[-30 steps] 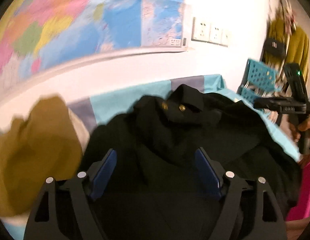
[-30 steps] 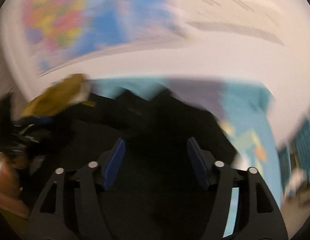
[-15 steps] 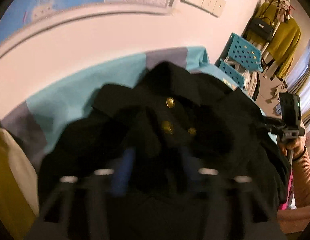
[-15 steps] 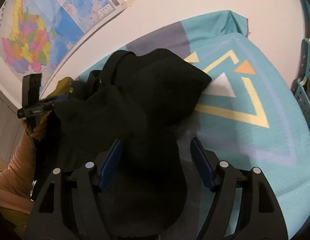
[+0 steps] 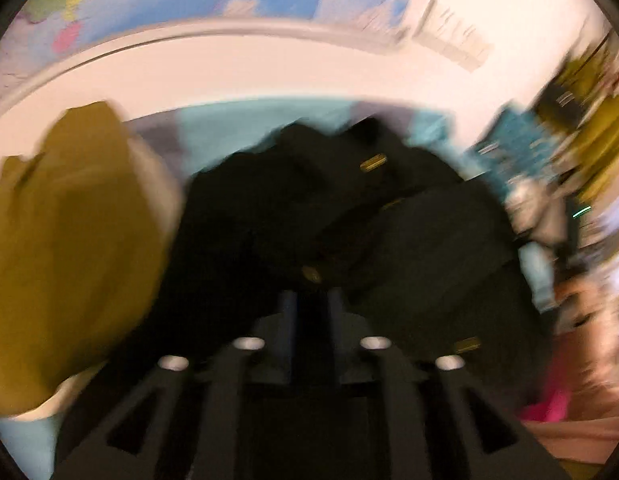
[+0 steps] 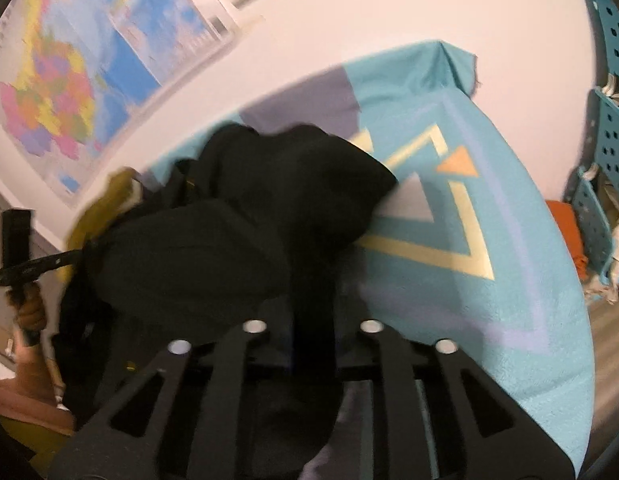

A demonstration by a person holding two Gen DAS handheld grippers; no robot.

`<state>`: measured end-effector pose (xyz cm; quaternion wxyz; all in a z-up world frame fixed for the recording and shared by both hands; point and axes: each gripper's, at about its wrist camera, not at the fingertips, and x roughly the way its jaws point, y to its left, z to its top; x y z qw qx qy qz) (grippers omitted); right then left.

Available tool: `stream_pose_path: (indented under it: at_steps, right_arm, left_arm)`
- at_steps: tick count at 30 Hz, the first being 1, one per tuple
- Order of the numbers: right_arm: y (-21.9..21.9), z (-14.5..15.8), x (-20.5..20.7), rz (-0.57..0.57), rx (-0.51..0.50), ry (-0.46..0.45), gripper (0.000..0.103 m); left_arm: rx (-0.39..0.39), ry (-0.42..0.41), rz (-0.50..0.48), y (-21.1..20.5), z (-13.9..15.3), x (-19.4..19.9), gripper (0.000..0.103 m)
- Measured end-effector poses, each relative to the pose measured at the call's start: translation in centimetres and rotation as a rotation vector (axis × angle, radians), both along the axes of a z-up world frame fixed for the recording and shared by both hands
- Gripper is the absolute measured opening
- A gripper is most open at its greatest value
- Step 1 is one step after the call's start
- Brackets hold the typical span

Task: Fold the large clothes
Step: 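Lift and fold the coat with both grippers toward the olive garment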

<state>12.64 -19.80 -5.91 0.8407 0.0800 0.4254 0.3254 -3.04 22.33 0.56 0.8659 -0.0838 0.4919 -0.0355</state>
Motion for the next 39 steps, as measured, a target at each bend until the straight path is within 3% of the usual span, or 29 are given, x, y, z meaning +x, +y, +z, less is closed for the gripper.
stream_pose_path:
  at_steps: [2,6,11,13,14,15,17,21,25,27,29,30,36,39]
  right_arm:
    - [-0.2,0.2,-0.2,-0.036,-0.01,-0.015,0.041]
    - [0.2,2.4,-1.8,-0.055,-0.059,-0.123,0.048]
    - [2.9,4.5,-3.2,0.004,-0.095,-0.225,0.053]
    - [4.9,4.4,-3.5,0.07,-0.101,-0.235,0.055]
    - [5.7,4.3,-3.5,0.085,-0.116,-0.236,0.055]
    - [6.7,4.0,-3.4,0.11,-0.133,-0.232,0.055]
    - [8.0,3.5,-3.1,0.134,-0.137,-0.224,0.055]
    - [10.0,1.5,-1.6,0.158,-0.169,-0.169,0.055]
    - [9.9,0.3,-0.3,0.125,-0.184,-0.134,0.052]
    - [9.8,0.7,-0.5,0.109,-0.189,-0.139,0.053]
    - [10.1,1.1,-1.2,0.102,-0.204,-0.145,0.055]
    - [10.3,1.5,-1.8,0.112,-0.2,-0.154,0.056]
    - [13.1,4.0,-5.7,0.221,-0.152,-0.226,0.062]
    - [16.2,4.6,-8.1,0.356,-0.105,-0.224,0.064]
  left_arm:
    - [-0.045,0.029,0.01,0.8,-1.5,-0.1,0.05]
    - [-0.04,0.026,0.009,1.0,-3.1,-0.2,0.058]
    - [-0.039,0.01,-0.054,-0.4,-3.8,0.7,0.058]
    - [-0.063,0.01,-0.049,-0.4,-4.2,1.6,0.04]
    - [-0.035,0.011,-0.022,-0.4,-4.3,2.2,0.018]
    - [-0.025,0.011,-0.008,-0.3,-4.4,2.6,0.01]
    - [-0.04,-0.015,0.003,0.0,-4.1,3.0,0.005]
    - [-0.044,-0.054,0.024,0.5,-3.8,3.1,0.005]
    - [0.033,-0.037,0.027,-0.1,-4.1,2.4,0.02]
    - [0.04,-0.06,0.027,0.0,-3.3,1.5,0.043]
    - [0.079,-0.116,0.031,0.1,-1.7,-0.3,0.049]
    - [0.091,-0.145,0.032,0.2,-1.0,-1.2,0.057]
    - [0.192,-0.255,0.119,2.7,2.8,-7.9,0.064]
    - [0.223,-0.275,0.192,5.1,3.1,-12.0,0.067]
